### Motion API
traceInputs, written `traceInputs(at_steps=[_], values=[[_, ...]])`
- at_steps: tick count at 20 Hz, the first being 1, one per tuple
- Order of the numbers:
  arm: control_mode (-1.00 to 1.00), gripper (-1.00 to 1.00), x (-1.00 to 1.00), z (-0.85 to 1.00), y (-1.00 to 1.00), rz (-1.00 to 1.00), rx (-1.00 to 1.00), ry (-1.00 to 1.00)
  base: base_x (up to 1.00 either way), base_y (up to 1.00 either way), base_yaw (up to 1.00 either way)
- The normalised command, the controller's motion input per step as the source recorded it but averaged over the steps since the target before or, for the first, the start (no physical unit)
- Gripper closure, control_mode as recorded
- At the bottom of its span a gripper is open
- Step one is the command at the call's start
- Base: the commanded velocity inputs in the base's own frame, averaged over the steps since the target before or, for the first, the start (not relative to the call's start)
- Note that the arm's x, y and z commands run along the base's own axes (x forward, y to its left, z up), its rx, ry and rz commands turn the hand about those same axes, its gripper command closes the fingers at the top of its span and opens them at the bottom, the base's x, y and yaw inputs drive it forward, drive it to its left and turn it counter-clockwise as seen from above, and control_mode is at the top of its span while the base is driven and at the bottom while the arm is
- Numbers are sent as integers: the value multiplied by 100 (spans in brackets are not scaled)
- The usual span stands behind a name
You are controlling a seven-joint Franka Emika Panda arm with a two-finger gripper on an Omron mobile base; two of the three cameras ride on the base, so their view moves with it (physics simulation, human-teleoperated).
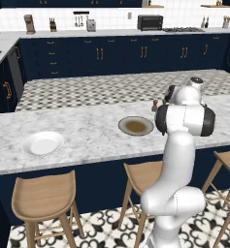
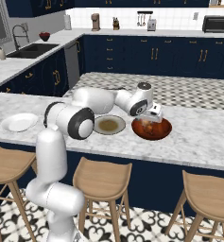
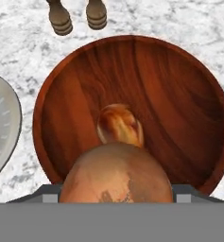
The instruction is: Pick the chicken drumstick and onion from their plates and place them in the bowl. Then put the bowl in the fridge.
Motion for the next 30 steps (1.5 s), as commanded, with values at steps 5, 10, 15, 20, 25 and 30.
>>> traceInputs(at_steps=[5, 10, 15, 20, 25, 30], values=[[-100, 100, 57, -44, -8, 4, 4, 0, 0, 0, 0], [-100, -100, 29, -27, 0, 1, 0, 0, 0, 0, 0], [-100, -100, -16, 0, 0, 0, 0, -1, 0, 0, 0], [-100, -100, -22, 14, 0, 0, 0, -5, 0, 0, 0], [-100, -100, -50, 29, -10, -4, 0, -3, 0, 0, 0], [-100, -100, -82, 22, -1, -23, 0, 0, 0, 0, 0]])
